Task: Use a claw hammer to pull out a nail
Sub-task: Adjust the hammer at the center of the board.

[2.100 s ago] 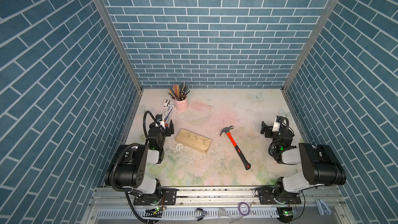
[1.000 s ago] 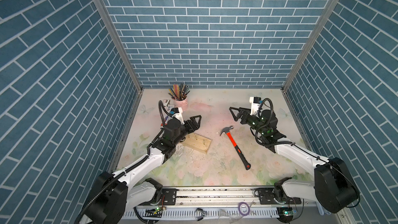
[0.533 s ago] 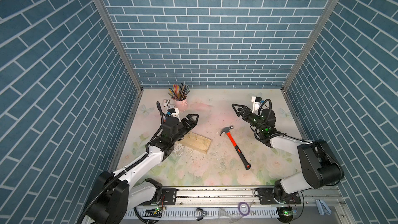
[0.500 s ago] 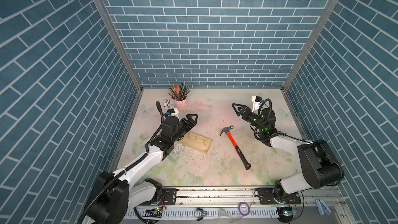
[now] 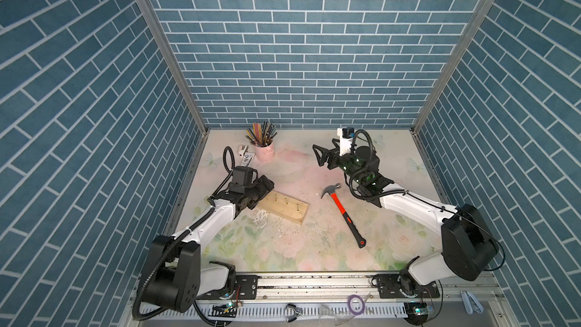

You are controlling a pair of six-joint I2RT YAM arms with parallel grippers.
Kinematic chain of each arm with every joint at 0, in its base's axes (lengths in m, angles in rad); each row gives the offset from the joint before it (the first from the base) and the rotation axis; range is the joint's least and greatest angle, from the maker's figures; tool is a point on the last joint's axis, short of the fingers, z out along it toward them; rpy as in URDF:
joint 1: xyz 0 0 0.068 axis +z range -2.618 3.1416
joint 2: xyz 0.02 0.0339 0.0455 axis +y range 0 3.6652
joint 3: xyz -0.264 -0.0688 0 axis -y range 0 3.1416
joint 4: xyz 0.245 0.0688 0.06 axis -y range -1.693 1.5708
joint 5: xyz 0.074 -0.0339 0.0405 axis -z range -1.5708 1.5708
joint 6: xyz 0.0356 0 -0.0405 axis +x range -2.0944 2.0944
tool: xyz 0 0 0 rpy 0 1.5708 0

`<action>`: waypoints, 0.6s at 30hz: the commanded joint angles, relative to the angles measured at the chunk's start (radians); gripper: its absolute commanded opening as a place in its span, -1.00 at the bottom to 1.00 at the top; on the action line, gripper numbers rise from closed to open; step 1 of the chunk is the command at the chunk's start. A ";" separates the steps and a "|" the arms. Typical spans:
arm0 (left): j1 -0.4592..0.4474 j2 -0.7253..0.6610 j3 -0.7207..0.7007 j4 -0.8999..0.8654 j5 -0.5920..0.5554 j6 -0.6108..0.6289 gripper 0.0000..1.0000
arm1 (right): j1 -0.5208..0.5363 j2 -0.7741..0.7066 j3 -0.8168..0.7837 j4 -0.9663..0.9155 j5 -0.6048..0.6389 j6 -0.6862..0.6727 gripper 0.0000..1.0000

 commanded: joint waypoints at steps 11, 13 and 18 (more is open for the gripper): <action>0.004 0.060 0.000 -0.099 0.038 -0.098 0.76 | 0.086 0.131 0.063 -0.114 -0.099 -0.178 0.85; 0.003 0.028 0.013 -0.146 0.008 -0.098 0.76 | 0.088 0.137 0.060 -0.113 -0.099 -0.172 0.84; 0.001 0.002 0.042 -0.229 -0.015 -0.096 0.76 | 0.087 0.144 0.056 -0.108 -0.090 -0.166 0.84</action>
